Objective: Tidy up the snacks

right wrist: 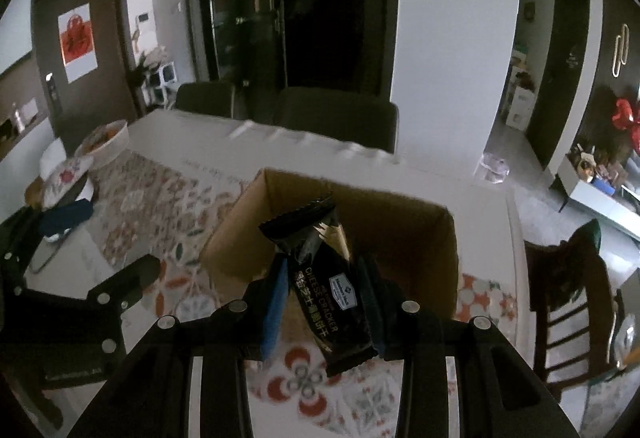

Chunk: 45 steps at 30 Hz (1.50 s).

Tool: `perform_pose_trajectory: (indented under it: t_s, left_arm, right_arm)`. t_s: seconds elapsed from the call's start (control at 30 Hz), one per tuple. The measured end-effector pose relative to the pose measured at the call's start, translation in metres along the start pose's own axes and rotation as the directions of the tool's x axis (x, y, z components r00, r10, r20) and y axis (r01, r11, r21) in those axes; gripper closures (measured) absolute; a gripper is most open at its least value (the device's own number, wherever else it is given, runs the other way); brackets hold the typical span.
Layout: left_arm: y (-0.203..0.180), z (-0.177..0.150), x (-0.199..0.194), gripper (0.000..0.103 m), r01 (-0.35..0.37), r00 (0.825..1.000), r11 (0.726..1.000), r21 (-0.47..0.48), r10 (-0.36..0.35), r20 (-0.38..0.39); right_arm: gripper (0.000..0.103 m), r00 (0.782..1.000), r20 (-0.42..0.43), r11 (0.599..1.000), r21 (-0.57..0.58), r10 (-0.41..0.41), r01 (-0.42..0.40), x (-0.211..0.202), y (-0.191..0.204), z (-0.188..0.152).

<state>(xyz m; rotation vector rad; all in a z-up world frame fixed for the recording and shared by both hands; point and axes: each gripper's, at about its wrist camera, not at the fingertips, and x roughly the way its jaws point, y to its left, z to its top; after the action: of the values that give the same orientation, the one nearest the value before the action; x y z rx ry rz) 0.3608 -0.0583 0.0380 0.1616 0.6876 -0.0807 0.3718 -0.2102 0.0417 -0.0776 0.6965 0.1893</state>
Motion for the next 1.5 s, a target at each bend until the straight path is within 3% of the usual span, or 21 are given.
perform_pose_trajectory:
  t_s: [0.23,0.37,0.47,0.6,0.77,1.13,1.5]
  left_arm:
    - [0.008,0.015,0.019,0.006,0.007,1.000,1.000,0.012,-0.007,0.020]
    - [0.013,0.017,0.025,0.006,0.012,1.000,1.000,0.006,-0.013,0.024]
    - [0.013,0.014,0.021,0.006,0.019,0.999,1.000,0.015,-0.020,0.038]
    - [0.010,0.006,0.008,0.005,0.037,0.997,0.999,0.032,-0.039,0.059]
    - [0.006,-0.011,-0.021,0.003,0.069,0.994,0.997,0.032,-0.072,0.078]
    - [-0.008,-0.069,-0.116,0.000,0.107,0.988,0.993,0.040,-0.111,0.108]
    - [-0.020,-0.126,-0.202,0.000,0.077,0.985,0.996,0.052,-0.084,0.154]
  right_arm:
    - [0.065,0.999,0.018,0.999,0.014,-0.044,0.043,0.029,-0.007,0.020]
    - [0.042,0.992,0.001,0.990,0.062,-0.127,0.127,0.035,-0.012,0.023]
    - [0.041,0.978,0.018,0.976,0.069,-0.208,0.207,0.024,-0.011,0.016]
    - [0.032,0.961,0.034,0.960,0.067,-0.273,0.270,0.002,-0.005,0.003]
    - [0.022,0.950,0.069,0.950,0.102,-0.304,0.296,-0.039,0.002,-0.019]
    - [0.021,0.949,0.086,0.944,0.162,-0.303,0.286,-0.132,0.018,-0.088]
    - [0.017,0.951,0.093,0.943,0.190,-0.296,0.275,-0.212,0.035,-0.153]
